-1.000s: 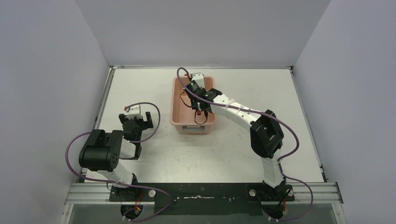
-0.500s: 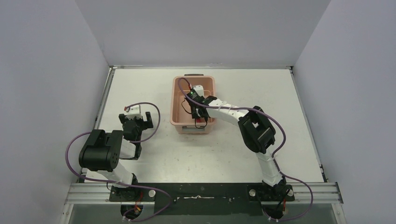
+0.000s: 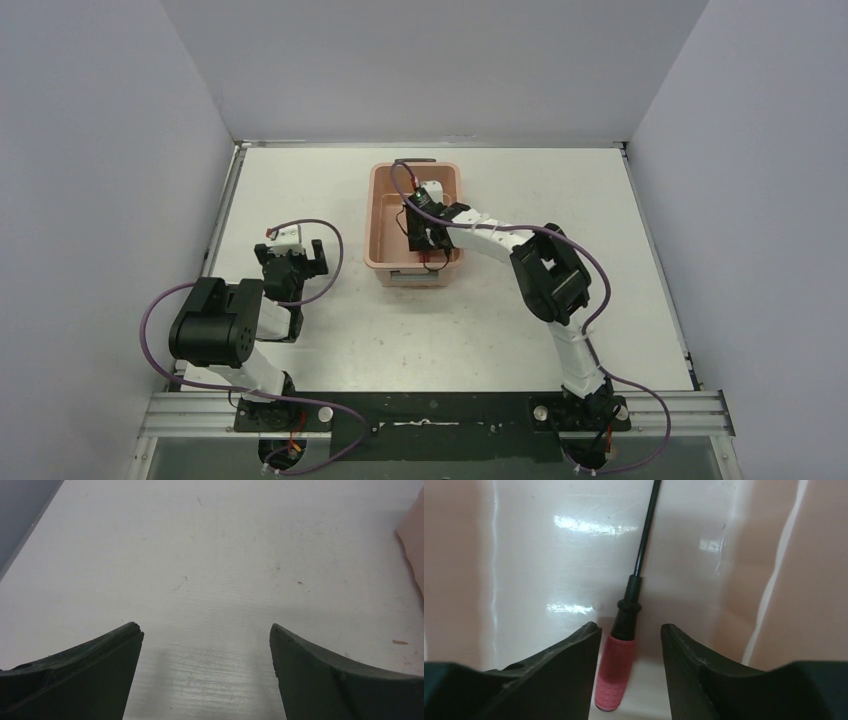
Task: Put the screwdriver in the bin
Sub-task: Place the screwdriver in the bin, then reset both arms
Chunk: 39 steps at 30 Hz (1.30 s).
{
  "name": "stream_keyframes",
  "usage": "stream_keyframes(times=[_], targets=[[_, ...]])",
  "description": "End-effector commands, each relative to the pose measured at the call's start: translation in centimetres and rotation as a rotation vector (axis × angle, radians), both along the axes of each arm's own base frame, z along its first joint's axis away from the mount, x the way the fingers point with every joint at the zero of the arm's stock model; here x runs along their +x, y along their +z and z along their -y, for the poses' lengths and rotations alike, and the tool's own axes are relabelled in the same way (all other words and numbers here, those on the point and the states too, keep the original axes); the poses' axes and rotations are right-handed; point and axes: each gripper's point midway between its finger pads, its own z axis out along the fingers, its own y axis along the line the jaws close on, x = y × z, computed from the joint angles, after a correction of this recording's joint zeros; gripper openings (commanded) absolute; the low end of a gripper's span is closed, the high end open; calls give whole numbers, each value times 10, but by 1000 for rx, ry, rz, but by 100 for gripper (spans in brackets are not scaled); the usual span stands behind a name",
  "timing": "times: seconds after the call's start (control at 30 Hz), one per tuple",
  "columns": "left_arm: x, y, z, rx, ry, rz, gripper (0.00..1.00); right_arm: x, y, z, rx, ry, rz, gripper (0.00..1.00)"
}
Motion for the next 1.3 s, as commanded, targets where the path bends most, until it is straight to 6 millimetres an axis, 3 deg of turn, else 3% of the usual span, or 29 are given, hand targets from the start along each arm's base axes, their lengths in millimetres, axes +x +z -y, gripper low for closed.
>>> stream_keyframes(times=[0.0, 0.13, 0.23, 0.33, 0.5, 0.7, 1.27], targets=[[10, 16, 0, 3, -1, 56, 97, 8, 7, -4, 26, -8, 27, 54], [9, 16, 0, 5, -2, 54, 97, 10, 14, -3, 18, -9, 39, 70], [10, 17, 1, 3, -2, 57, 97, 10, 19, -5, 10, -5, 53, 88], [10, 16, 0, 4, -1, 56, 97, 10, 24, -8, 4, 0, 62, 96], [9, 16, 0, 4, -1, 55, 97, 12, 41, -12, 13, -4, 82, 96], [9, 16, 0, 5, -2, 55, 97, 15, 81, -14, 19, -4, 130, 99], [10, 17, 0, 4, -2, 57, 97, 21, 240, -6, 52, 11, 355, 100]])
